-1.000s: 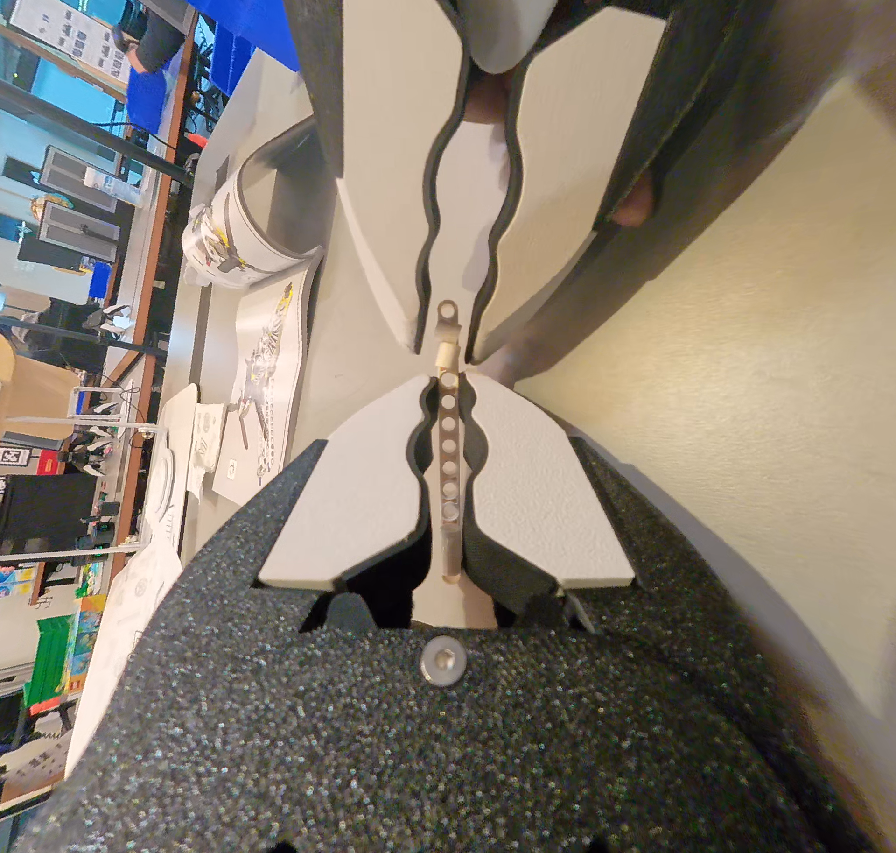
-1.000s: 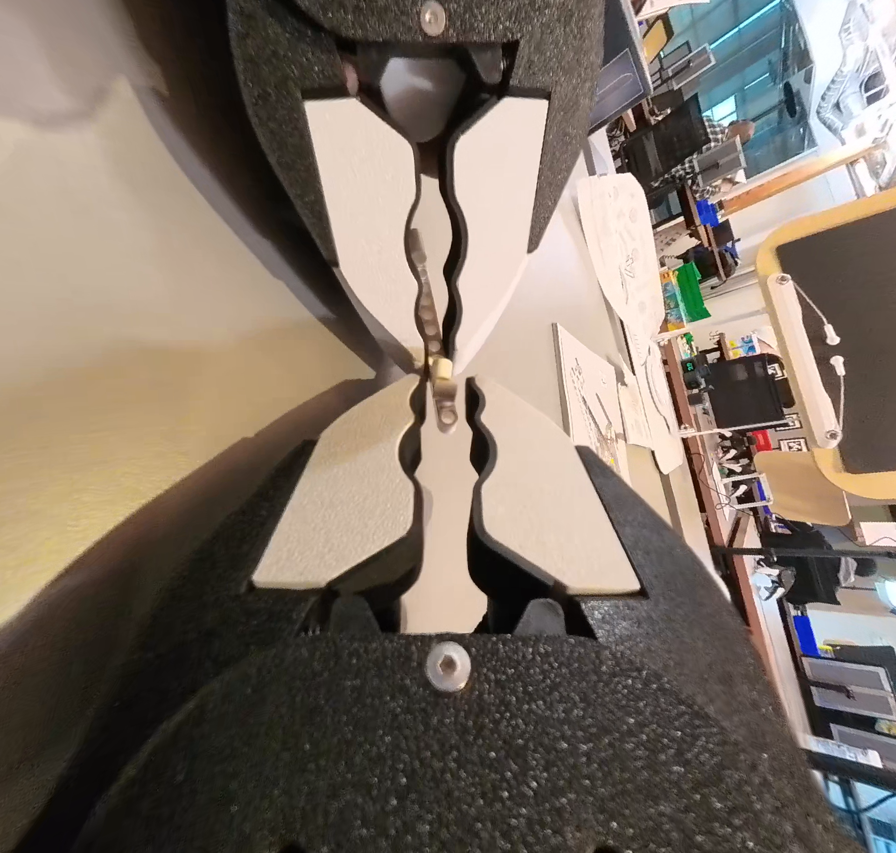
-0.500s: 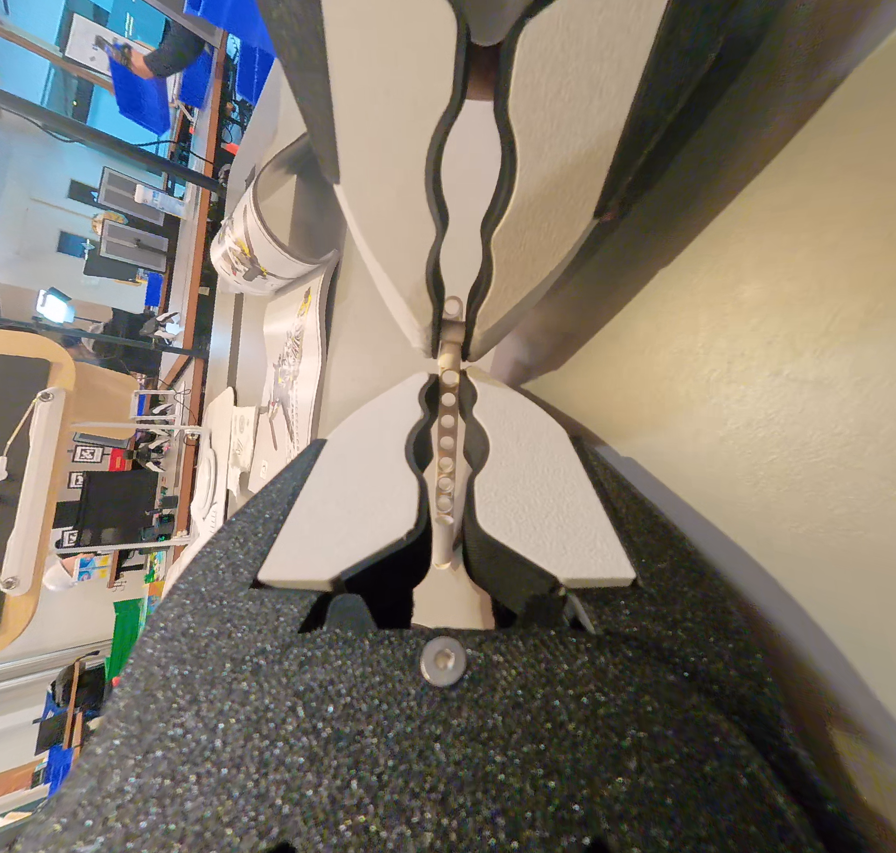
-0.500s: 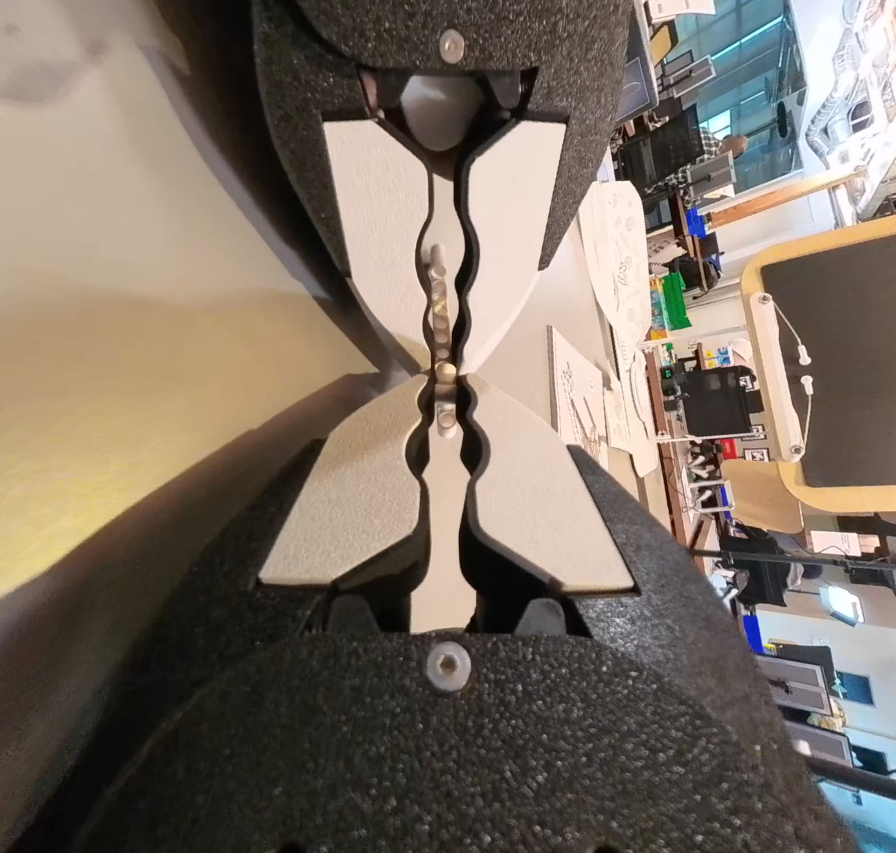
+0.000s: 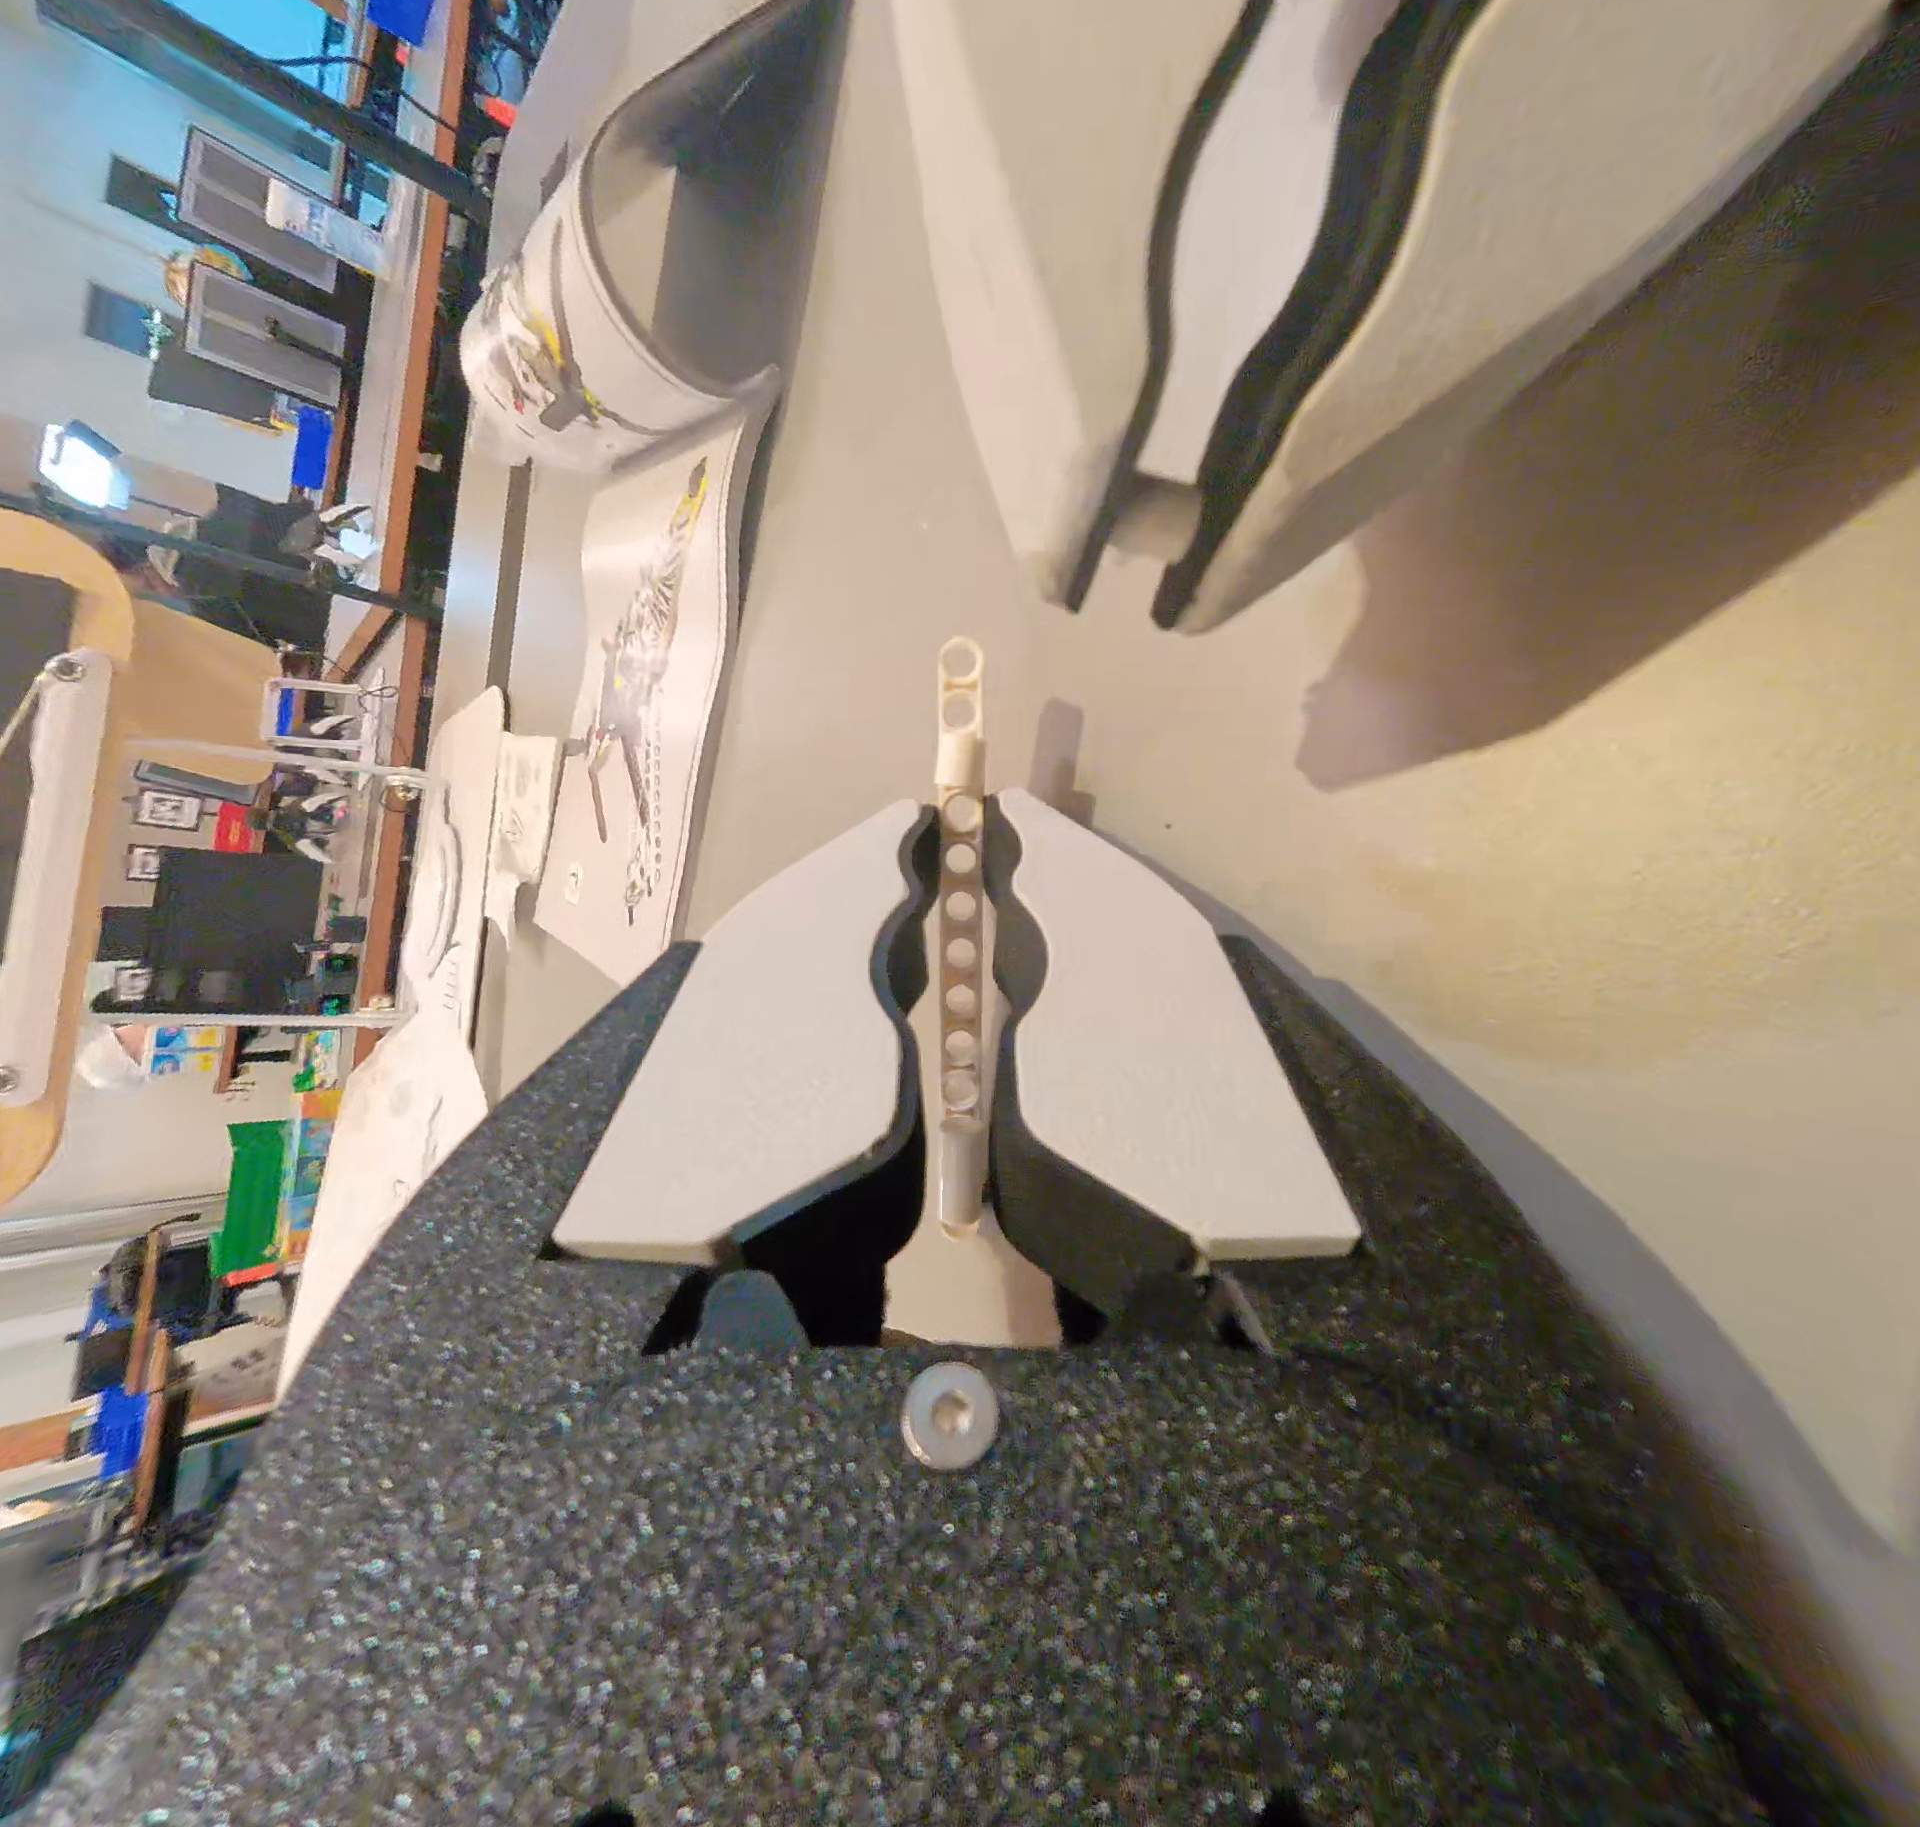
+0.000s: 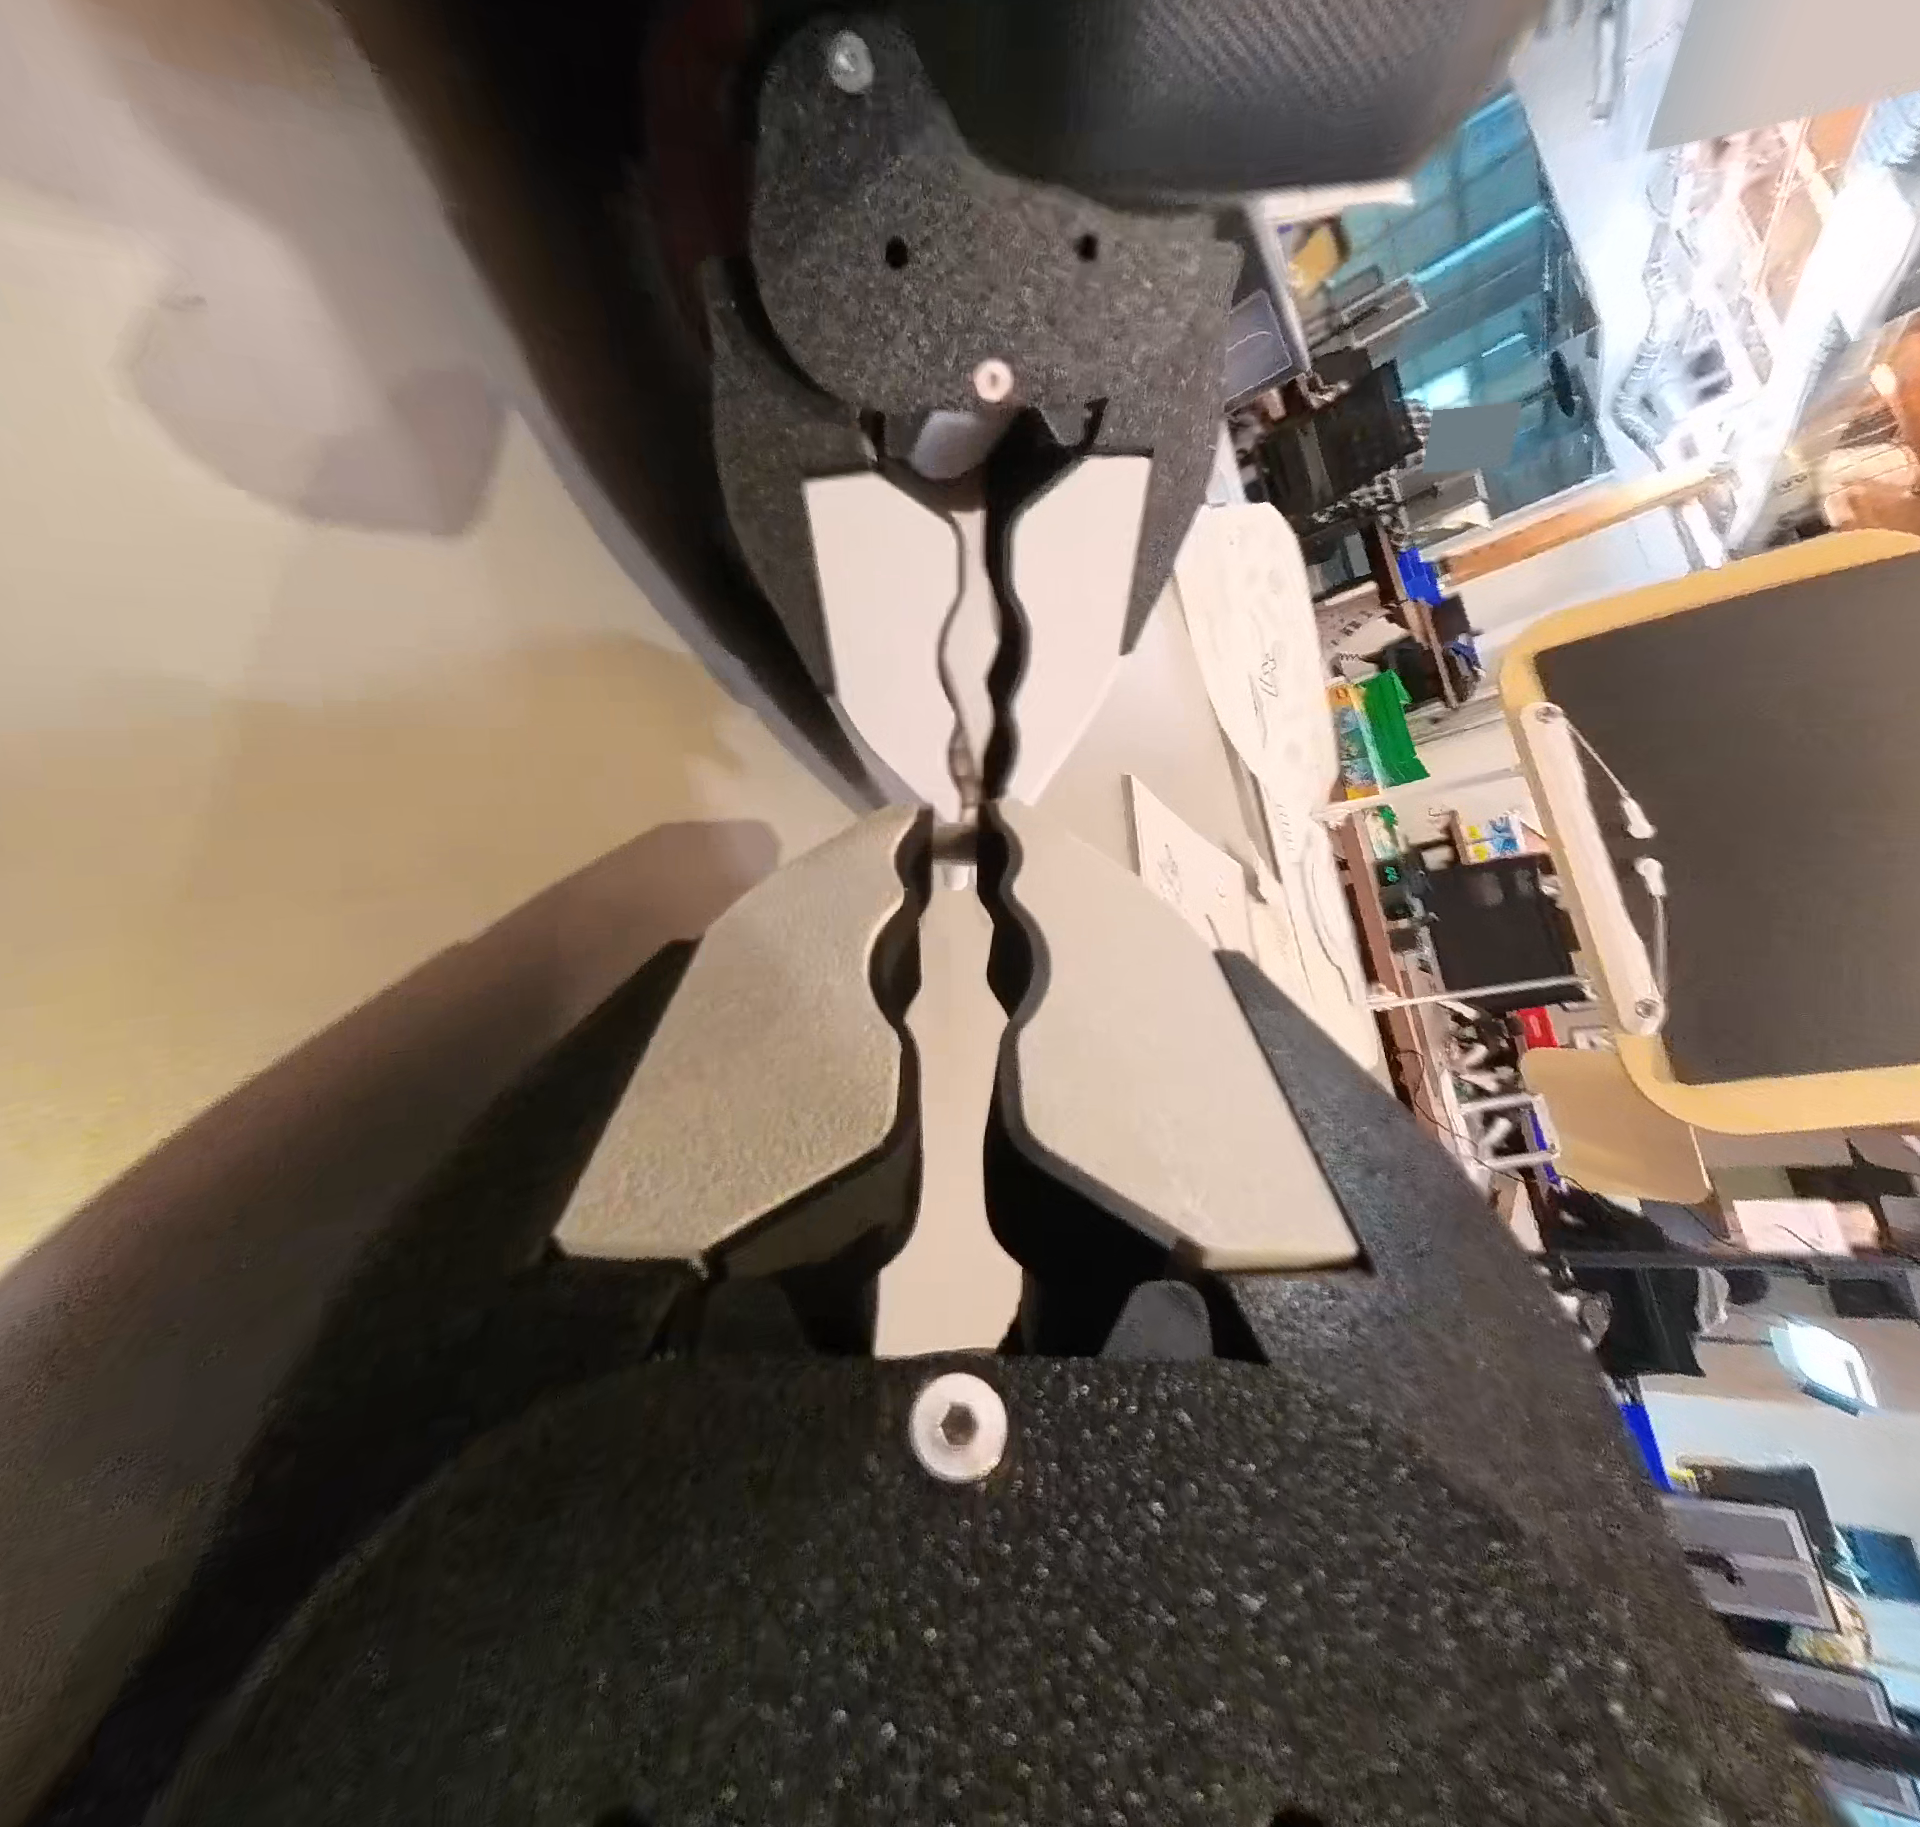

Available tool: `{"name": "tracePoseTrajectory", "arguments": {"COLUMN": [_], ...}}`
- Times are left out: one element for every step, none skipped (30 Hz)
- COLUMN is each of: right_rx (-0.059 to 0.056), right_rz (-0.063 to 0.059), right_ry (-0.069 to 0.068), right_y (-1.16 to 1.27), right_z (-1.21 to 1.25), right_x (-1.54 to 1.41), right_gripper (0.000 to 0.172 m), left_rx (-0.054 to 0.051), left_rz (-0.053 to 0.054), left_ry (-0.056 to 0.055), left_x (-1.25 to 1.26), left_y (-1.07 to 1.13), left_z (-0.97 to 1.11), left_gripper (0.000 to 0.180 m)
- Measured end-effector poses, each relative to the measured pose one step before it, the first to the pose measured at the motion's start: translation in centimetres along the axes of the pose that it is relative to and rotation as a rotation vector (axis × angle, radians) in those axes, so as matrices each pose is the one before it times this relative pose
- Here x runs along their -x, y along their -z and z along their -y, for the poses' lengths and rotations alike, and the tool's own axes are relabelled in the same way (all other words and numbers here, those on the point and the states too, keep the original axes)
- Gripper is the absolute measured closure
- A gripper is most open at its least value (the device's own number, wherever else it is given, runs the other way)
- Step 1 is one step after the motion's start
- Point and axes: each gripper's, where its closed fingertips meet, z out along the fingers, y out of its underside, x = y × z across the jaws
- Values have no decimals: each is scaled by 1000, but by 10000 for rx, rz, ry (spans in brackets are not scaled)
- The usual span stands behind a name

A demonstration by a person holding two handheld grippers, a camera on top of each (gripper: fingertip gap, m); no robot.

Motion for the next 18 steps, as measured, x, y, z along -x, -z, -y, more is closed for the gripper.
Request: {"name": "tracePoseTrajectory", "arguments": {"right_rx": [61, 155, 258, 324, 388, 423, 397, 376, 387, 397, 418, 513, 696, 870, 868, 702, 527, 467], "right_rz": [-253, -310, -363, -460, -485, -469, -489, -535, -555, -583, -604, -567, -436, -304, -172, -40, 56, 170], "right_ry": [-45, -64, -96, -175, -276, -334, -310, -227, -142, -88, -69, -99, -160, -230, -308, -363, -344, -230], "right_y": [41, 67, 122, 285, 448, 643, 858, 1042, 1172, 1267, 1311, 1201, 962, 599, 245, -31, -202, -278], "right_z": [-150, -355, -564, -712, -821, -835, -712, -620, -619, -710, -888, -1227, -1730, -2283, -2531, -2365, -1984, -1665], "right_x": [-445, -573, -683, -908, -1091, -1236, -1412, -1598, -1774, -1988, -2207, -2342, -2263, -2043, -1699, -1299, -921, -505], "right_gripper": [164, 164, 164, 164, 164, 164, 164, 164, 164, 164, 164, 164, 164, 164, 163, 162, 156, 153], "left_rx": [-116, -36, -48, -107, -95, -36, -31, -37, -35, -26, -10, -34, -47, -19, -8, -16, -17, -12], "left_rz": [-118, -29, -52, -111, -76, -23, -33, -34, -60, -72, -45, -42, -37, -22, -33, -36, -18, 3], "left_ry": [142, 132, 149, 110, 132, 139, -11, -47, 2, 1, -1, 0, -1, 7, -8, 6, 30, 23], "left_x": [-121, -19, 10, -53, 5, 24, -57, -85, -94, -123, -100, -105, -116, -73, -84, -68, -49, -36], "left_y": [57, 36, 49, 77, 74, 75, 74, 53, 38, 36, 35, 40, 33, 11, 13, 11, 11, 3], "left_z": [225, 64, 22, 51, -2, -34, 11, 42, 74, 89, 58, 96, 113, 83, 64, 73, 59, 49], "left_gripper": [171, 171, 171, 171, 171, 171, 171, 171, 171, 171, 171, 171, 171, 171, 171, 171, 171, 171]}}
